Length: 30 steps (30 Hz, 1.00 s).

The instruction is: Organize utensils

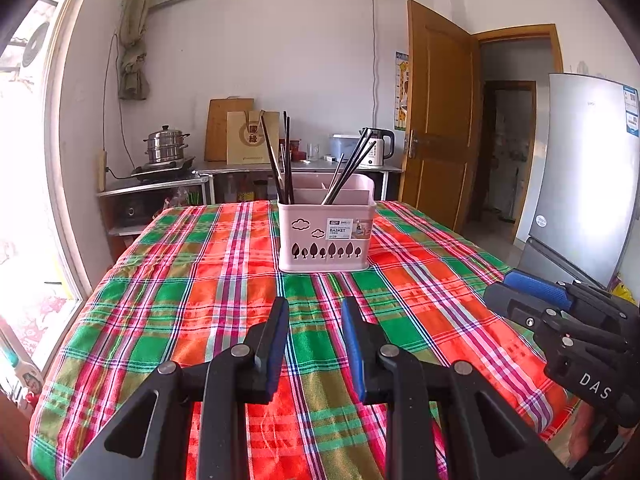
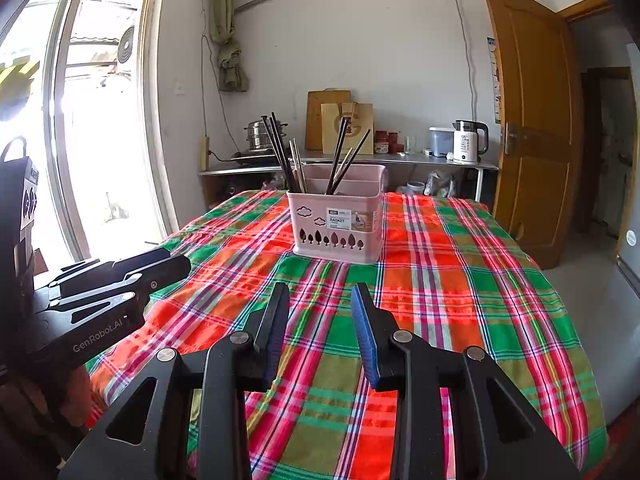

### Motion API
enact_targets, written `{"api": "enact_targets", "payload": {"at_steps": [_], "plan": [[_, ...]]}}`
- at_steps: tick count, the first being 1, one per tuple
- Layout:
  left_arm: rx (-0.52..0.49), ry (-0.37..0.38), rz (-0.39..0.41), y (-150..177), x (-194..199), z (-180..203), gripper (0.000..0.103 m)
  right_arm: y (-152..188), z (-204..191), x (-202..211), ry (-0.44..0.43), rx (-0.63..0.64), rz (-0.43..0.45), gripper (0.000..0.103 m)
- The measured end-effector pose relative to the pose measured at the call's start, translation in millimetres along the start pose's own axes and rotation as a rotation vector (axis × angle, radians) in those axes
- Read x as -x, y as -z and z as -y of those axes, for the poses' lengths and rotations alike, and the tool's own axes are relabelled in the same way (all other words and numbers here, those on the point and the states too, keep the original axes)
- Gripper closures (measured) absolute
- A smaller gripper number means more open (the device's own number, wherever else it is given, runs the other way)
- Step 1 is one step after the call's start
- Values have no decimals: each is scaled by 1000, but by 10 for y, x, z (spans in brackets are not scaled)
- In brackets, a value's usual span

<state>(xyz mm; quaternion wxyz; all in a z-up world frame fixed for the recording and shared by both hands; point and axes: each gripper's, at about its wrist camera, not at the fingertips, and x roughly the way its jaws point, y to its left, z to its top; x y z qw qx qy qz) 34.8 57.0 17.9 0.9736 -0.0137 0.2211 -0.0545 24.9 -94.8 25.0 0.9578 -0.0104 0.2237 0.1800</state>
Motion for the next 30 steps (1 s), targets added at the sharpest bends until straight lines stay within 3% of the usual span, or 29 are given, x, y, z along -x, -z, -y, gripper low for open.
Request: {"api": "enact_targets", "payload": {"at_steps": [30], "plan": [[-13,-5,3,67,13,29,76,1,-19,-1,-7,-1,-7,70]]}}
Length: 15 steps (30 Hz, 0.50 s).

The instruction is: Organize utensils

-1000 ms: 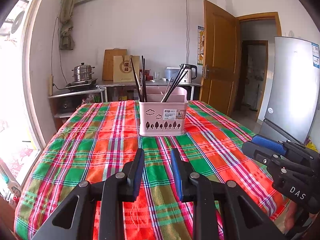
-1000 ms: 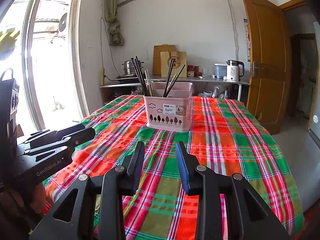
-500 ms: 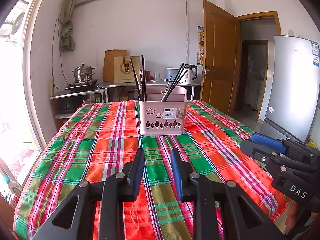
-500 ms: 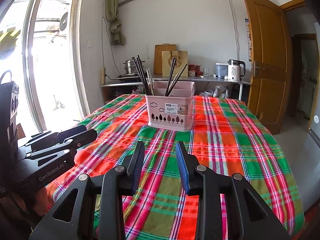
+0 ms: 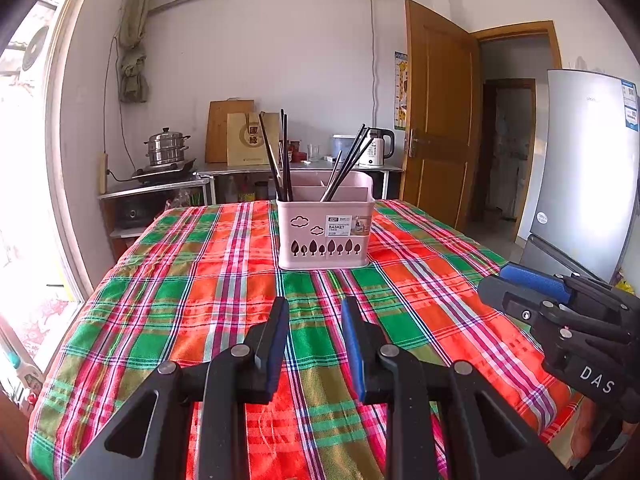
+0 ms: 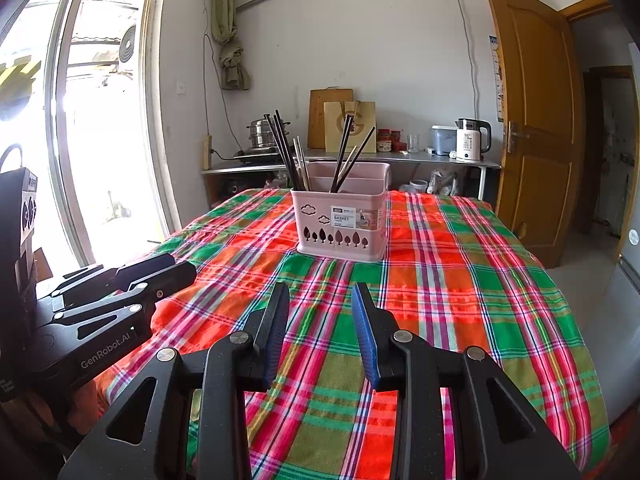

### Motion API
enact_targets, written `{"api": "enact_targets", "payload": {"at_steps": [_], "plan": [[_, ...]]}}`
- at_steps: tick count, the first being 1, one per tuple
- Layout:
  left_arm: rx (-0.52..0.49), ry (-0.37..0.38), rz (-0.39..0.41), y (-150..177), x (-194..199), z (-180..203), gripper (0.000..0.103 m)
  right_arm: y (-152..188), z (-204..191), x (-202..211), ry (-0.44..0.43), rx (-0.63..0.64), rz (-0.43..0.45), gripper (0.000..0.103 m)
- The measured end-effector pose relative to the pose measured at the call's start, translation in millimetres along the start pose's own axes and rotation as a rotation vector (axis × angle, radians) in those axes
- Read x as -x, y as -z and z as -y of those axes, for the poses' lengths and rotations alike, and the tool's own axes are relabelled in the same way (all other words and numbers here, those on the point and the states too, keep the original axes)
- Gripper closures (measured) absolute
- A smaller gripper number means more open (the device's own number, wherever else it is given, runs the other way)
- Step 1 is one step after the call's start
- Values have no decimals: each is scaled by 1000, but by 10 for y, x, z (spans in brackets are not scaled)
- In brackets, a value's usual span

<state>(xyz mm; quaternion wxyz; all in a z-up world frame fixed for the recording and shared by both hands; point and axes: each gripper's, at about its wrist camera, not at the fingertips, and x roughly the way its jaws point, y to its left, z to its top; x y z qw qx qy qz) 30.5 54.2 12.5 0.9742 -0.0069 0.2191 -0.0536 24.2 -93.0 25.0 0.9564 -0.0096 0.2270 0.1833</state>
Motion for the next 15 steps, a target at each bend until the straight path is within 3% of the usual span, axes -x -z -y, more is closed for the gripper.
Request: {"api": "enact_targets", "payload": {"at_steps": [15], "plan": [[0,-9,7,15,39,3,76,0,4,-2,1,2,-1,70]]}}
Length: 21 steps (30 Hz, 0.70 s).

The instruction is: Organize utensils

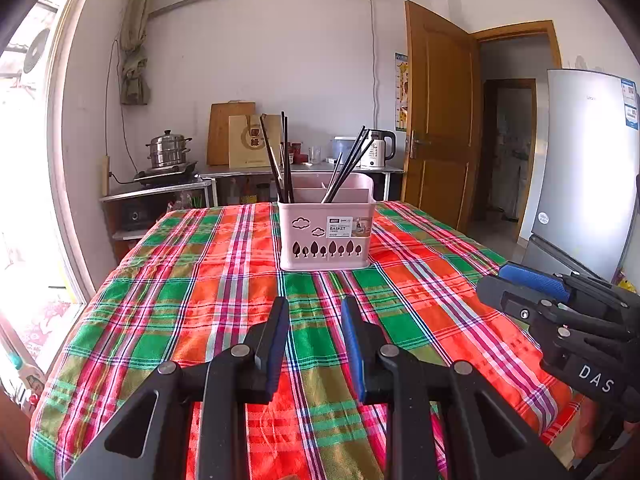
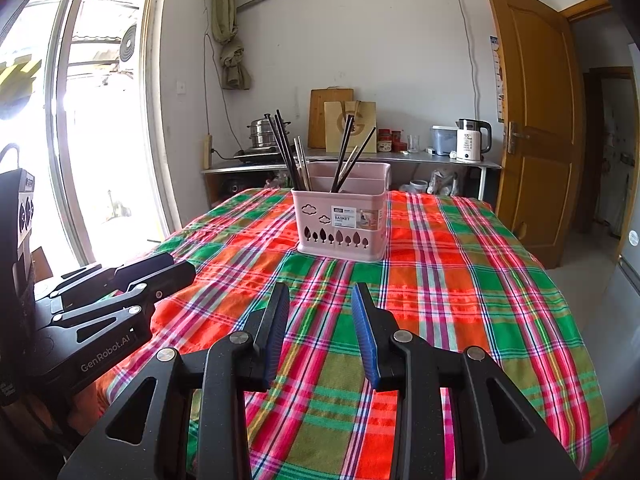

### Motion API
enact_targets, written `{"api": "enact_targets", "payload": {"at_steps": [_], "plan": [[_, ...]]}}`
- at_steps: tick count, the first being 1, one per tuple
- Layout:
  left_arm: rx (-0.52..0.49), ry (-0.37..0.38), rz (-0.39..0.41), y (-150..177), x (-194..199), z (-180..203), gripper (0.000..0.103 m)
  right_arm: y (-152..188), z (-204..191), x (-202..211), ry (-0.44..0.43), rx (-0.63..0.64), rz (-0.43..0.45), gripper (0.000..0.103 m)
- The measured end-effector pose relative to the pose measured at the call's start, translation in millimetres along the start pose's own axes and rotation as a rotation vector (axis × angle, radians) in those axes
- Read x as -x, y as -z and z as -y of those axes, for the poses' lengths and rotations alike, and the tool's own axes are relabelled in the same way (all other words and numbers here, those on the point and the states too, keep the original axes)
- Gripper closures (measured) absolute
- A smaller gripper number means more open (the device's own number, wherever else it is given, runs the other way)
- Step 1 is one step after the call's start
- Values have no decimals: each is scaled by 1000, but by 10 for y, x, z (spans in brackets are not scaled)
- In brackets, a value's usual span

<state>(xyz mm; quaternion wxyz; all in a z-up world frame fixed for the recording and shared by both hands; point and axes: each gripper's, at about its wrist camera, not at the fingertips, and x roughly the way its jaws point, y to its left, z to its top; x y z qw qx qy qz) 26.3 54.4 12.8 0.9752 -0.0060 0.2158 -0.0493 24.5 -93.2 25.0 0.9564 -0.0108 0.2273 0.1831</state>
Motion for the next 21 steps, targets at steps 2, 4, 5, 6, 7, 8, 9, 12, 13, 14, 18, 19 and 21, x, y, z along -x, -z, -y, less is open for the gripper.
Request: {"api": "enact_targets", "payload": {"at_steps": [2,4,5,6,7,8,9,12,13,14,18,19,21], "plan": [[4,4,2,3,4,-10,76,0,0,0,1,1,0,70],[5,2,2,6,2,-13,76,0,4,-2,0,1,1,70],[6,-2,1,8,0,-15,76,0,4,-4,0,1,0,70],[7,-2,1,7,-4,-19,76,0,4,-4,0,2,0,70],[10,0,0,9,-7,-25,76,2,4,-4,0,3,0,70],[13,5,-2,10,-10,-30,76,2,4,-4,0,3,-1,70],[17,7,-3,13,-11,-34,76,2,3,-4,0,2,-1,70],[12,0,0,19,-8,-28,76,6,0,-7,0,5,-3,70],[10,0,1,18,-6,-23,76,7,1,-6,0,5,-3,70],[11,3,1,19,-5,-21,76,8,1,-7,-1,4,-3,70],[9,1,15,29,18,-6,76,6,0,-8,0,5,-3,70],[8,0,18,30,22,-4,76,7,1,-7,0,5,-4,70],[7,-1,24,31,29,-2,76,6,0,-9,0,5,-3,70]]}}
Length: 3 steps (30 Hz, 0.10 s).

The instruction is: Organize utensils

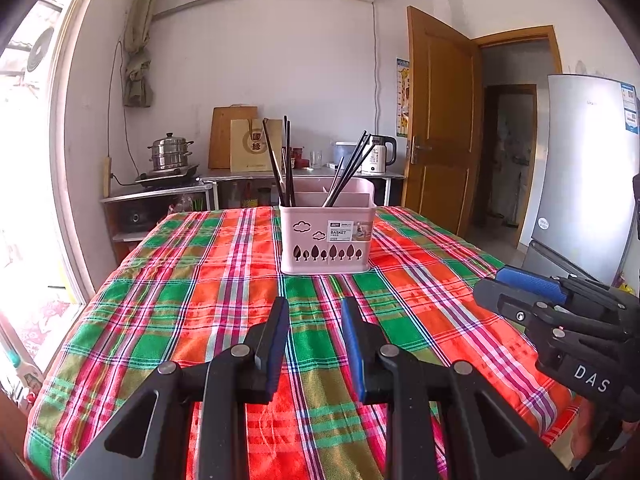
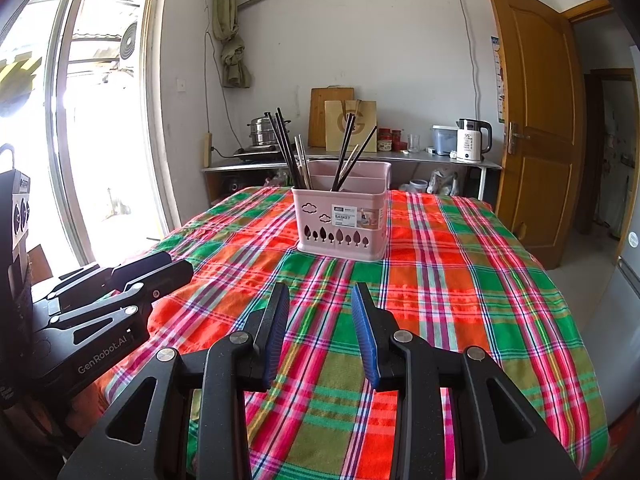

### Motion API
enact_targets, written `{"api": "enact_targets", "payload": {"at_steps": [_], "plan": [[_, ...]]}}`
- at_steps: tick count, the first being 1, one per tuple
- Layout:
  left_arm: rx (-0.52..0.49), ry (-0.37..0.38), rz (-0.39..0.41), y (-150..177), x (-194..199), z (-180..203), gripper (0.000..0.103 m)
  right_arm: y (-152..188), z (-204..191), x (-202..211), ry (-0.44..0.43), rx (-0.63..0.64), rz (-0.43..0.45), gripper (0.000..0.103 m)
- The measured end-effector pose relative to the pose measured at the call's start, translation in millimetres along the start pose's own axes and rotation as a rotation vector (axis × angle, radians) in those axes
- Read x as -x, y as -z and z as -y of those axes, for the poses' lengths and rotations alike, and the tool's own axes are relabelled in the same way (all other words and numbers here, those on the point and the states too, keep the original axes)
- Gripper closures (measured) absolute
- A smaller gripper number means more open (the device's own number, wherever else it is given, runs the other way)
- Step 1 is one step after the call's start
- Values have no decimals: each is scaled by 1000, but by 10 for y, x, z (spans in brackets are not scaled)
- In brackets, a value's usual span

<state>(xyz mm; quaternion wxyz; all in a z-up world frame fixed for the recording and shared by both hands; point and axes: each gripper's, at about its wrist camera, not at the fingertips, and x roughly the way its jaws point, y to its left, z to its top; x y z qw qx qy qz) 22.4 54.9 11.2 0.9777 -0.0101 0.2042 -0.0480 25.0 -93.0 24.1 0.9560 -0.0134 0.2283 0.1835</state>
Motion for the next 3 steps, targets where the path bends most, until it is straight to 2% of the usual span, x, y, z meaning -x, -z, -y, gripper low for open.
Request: {"api": "enact_targets", "payload": {"at_steps": [3], "plan": [[-5,-4,2,3,-7,7,76,1,3,-3,1,-1,0,70]]}}
